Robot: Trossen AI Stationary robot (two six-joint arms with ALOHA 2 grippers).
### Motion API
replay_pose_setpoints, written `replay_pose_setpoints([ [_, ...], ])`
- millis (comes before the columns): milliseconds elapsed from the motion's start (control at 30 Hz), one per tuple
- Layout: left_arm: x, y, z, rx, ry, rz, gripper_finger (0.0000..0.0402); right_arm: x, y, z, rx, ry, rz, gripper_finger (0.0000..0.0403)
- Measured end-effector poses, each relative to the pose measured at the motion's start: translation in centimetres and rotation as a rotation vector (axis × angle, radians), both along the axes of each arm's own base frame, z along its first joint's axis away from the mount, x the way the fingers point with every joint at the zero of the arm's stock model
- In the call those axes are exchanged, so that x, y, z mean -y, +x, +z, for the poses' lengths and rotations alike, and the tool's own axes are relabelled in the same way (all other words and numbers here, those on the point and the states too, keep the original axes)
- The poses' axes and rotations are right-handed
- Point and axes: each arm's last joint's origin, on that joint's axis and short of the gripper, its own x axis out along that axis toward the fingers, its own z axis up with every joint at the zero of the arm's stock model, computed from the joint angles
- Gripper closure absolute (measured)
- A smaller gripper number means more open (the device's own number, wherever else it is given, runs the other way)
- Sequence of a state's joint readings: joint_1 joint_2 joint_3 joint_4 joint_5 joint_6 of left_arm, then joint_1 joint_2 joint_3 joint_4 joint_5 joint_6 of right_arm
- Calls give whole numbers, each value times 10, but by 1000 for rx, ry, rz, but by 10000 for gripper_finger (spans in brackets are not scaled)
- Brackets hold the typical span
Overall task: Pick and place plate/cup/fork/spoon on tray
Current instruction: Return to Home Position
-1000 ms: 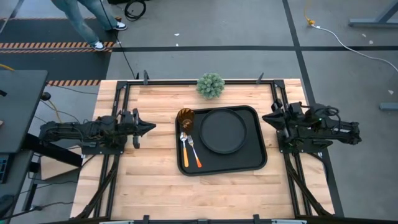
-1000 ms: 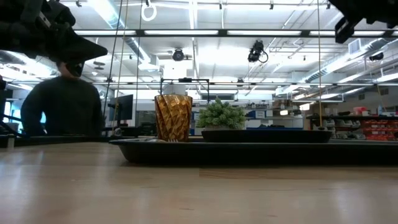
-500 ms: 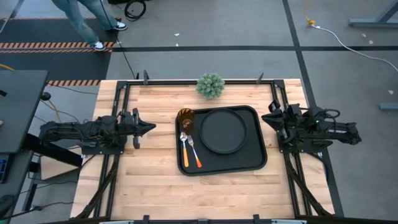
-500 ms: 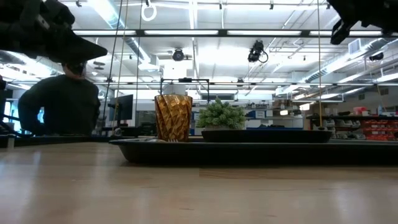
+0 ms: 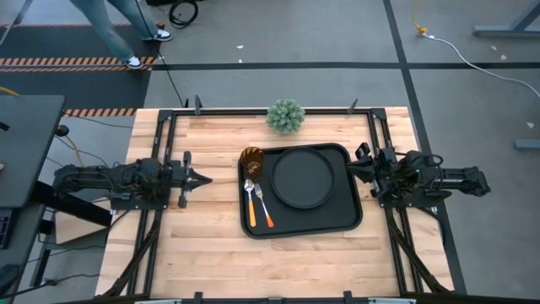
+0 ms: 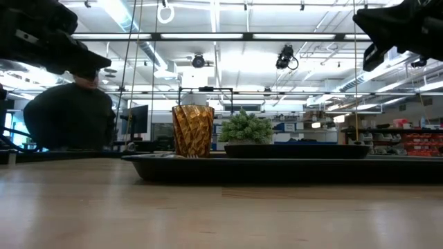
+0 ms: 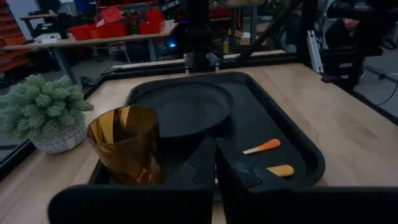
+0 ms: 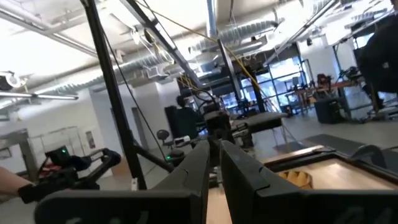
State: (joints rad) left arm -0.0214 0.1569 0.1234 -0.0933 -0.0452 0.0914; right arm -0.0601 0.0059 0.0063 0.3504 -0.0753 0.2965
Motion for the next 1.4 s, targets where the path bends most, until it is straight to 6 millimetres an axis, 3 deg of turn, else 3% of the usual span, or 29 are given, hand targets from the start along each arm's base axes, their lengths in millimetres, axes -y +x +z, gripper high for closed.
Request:
replay_pose_setpoints([
  [167,0,5,-17,94,-14,13,381,0,1,-4,-38,-30,-15,357],
  [333,0,5,-22,64,12,3,381,0,4,-14,-152,1,1,357],
  [500,1,5,-20,91,136,-70,381,-2,6,-29,-311,74,95,357],
  [633,2,5,-17,127,118,-70,381,-3,7,-31,-336,77,113,357],
  [833,2,5,-11,183,42,-64,381,1,8,-33,-361,47,-9,357],
  [1000,1,5,-8,218,78,-62,381,3,8,-34,-368,32,-80,357],
  [1400,-5,1,3,308,68,180,381,2,8,-34,-368,22,-69,357],
])
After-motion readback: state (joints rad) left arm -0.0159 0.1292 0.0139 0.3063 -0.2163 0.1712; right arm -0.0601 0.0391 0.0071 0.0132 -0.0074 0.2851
